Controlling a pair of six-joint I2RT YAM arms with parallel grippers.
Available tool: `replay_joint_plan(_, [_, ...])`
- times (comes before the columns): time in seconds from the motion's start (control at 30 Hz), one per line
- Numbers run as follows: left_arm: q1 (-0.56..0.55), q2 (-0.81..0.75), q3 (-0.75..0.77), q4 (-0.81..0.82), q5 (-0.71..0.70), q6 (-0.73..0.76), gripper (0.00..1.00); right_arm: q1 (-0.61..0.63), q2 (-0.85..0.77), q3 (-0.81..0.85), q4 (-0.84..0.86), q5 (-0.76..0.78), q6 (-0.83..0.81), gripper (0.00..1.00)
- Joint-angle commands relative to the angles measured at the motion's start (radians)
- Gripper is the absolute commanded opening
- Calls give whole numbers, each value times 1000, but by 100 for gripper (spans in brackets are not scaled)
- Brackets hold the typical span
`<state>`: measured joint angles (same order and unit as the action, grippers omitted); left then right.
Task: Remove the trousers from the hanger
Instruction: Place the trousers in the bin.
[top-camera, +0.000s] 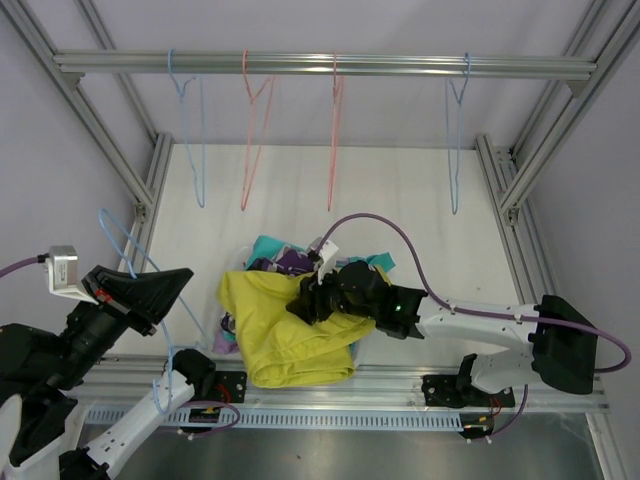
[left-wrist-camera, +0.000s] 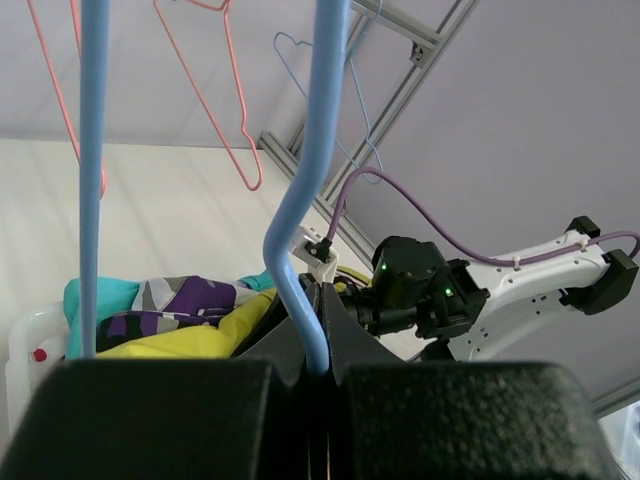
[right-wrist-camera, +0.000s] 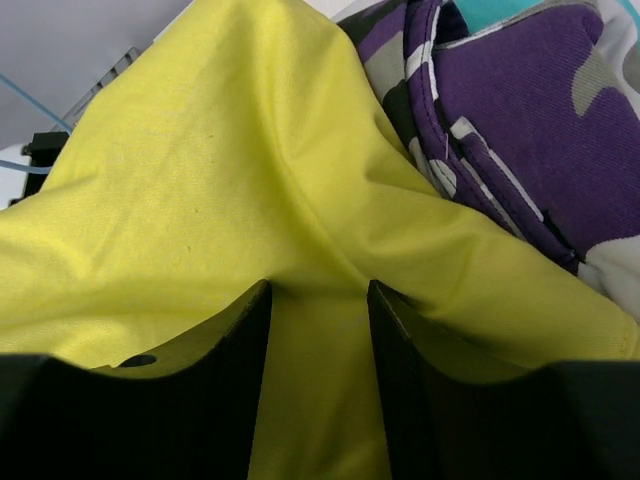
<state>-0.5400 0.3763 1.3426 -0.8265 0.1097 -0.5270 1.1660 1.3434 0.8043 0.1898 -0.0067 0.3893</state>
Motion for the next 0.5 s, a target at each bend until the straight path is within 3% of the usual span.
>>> replay_joint_plan(0.0, [8,-7,-2,12,-2,-14,1,-17,-22,8,-170,39,-4,49])
replay_joint_plan(0.23, [8,32,52,52,-4,-44,1,-14,-208,336,-505,67,-99,58])
replay_joint_plan(0.47, [8,190,309,47,-135,-66,1,-17,-303,521,-518,-28,-162,67])
